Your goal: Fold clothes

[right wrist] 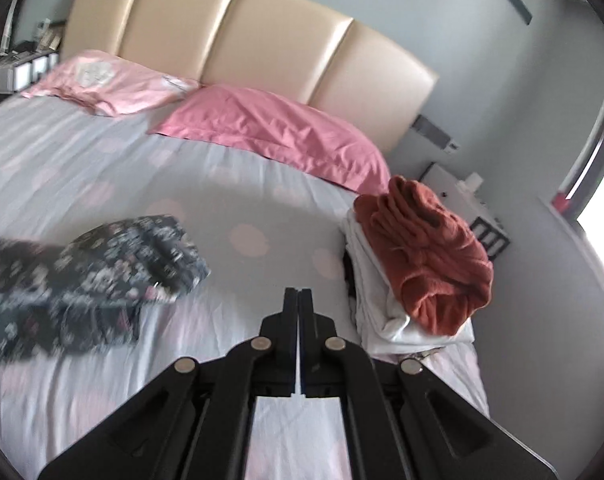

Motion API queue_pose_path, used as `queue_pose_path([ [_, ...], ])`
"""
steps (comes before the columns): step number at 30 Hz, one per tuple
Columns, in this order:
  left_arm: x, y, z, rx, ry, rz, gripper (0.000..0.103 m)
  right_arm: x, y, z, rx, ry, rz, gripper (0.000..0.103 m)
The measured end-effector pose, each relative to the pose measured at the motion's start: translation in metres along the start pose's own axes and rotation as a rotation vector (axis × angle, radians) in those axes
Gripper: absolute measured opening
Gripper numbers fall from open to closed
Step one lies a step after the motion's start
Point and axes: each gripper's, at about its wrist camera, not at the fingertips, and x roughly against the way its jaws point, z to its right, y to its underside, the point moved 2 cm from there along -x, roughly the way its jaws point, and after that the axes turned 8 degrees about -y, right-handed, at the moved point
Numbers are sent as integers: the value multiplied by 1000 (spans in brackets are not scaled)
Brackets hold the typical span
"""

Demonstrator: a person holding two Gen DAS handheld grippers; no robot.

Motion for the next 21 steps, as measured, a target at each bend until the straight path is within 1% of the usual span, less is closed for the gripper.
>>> queue_pose_path([
  [2, 5, 2, 1, -3, -10, 3, 3, 9, 13, -3, 33, -41, 6, 0],
  [3, 9, 5, 2, -9, 7, 8, 4, 14, 20, -5, 46, -51, 16, 2],
  [5, 17, 7, 4, -21, 26, 14, 10, 18, 27, -14, 69, -84, 29, 2],
  [6, 20, 8, 5, -26, 36, 17, 23, 20, 29, -19, 80, -106, 32, 3],
  [7, 25, 9, 5, -25, 34, 22, 41, 19, 31, -24, 95, -127, 29, 3],
  [9, 33, 11, 5, -22, 30, 30, 52, 15, 34, -38, 128, -165, 4, 4],
  [12, 33, 12, 13, -54, 37, -9, 52, 8, 37, -57, 141, -222, -34, 5],
  [14, 23, 13, 21, -89, 36, -18, 52, 3, 36, -67, 129, -268, -47, 6],
  [18, 4, 15, 37, -161, 36, -35, 52, -6, 33, -78, 106, -325, -61, 9],
  [20, -18, 15, 43, -196, 16, -62, 52, -10, 31, -82, 94, -356, -60, 10],
  [21, -28, 14, 45, -205, 21, -71, 51, -12, 29, -85, 90, -369, -57, 10],
])
